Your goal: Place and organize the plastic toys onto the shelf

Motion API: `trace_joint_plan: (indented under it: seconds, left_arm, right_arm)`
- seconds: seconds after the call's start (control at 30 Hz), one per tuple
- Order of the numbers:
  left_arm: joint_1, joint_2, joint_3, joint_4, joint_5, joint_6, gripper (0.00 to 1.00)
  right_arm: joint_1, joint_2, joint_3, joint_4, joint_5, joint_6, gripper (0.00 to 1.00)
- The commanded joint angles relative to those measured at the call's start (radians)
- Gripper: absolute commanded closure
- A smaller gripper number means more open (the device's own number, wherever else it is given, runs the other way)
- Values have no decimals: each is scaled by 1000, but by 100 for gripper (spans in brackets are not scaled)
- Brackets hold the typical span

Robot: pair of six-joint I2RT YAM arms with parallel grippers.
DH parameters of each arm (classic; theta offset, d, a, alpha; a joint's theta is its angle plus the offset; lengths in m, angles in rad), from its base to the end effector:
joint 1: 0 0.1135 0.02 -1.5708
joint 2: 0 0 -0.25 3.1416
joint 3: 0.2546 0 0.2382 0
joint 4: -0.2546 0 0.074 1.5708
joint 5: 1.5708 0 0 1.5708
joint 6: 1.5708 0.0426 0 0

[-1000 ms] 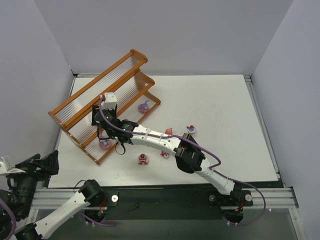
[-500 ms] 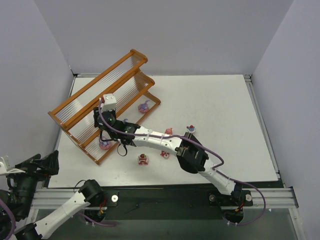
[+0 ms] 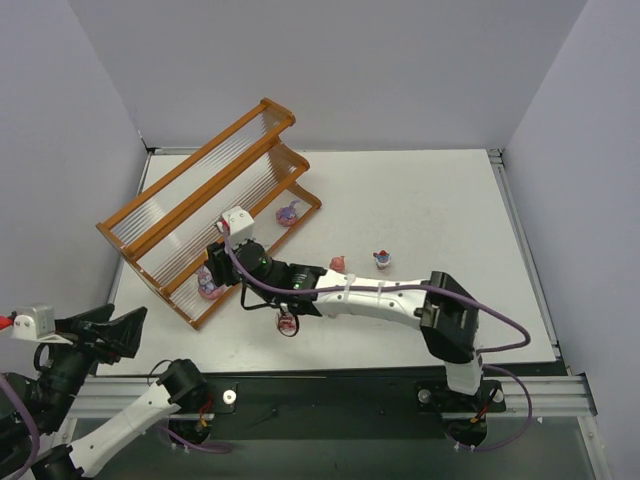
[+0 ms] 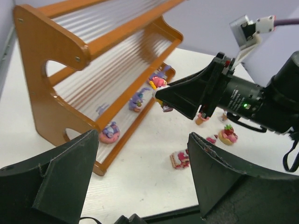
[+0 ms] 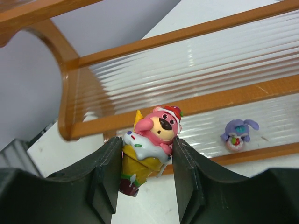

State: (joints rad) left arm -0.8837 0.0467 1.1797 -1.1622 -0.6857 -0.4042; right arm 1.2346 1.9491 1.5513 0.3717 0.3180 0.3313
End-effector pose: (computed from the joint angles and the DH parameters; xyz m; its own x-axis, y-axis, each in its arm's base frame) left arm -0.0295 0.0785 0.3563 -0.0944 -0.3648 -0.9263 0.1737 0.9101 -0.3761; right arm 0.1652 0.4322 0.3088 -0.2663 0.1746 -0.9480 -0.7476 0.5834 0.3174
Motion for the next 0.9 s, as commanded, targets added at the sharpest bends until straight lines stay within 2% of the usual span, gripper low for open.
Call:
trace_joint_plan:
  seconds: [0.0, 0.13, 0.3, 0.47, 0.57, 0.67, 0.87]
  left_arm:
    - [-12, 39, -18, 73, 159, -18, 13]
    - [-15, 41, -21, 122, 240, -79, 13]
    - [-24, 71, -69, 248, 434, -126, 13]
    - [-26, 111, -120, 335, 613, -205, 14]
    - [-26, 111, -150, 372, 661, -251, 21]
    - [-24, 114, -163, 366, 664, -284, 28]
    - [-24, 111, -190, 303, 644, -312, 29]
  right_arm:
    - [26, -222, -152, 133, -140, -60, 100]
    - [38, -392, -312, 164, -392, -149, 100]
    - [81, -496, -392, 110, -546, -297, 100]
    - [187, -544, -355, 21, -536, -431, 100]
    - [212, -552, -352, 18, -536, -462, 100]
    - [223, -558, -355, 27, -525, -486, 100]
    - [259, -562, -353, 39, -447, -551, 100]
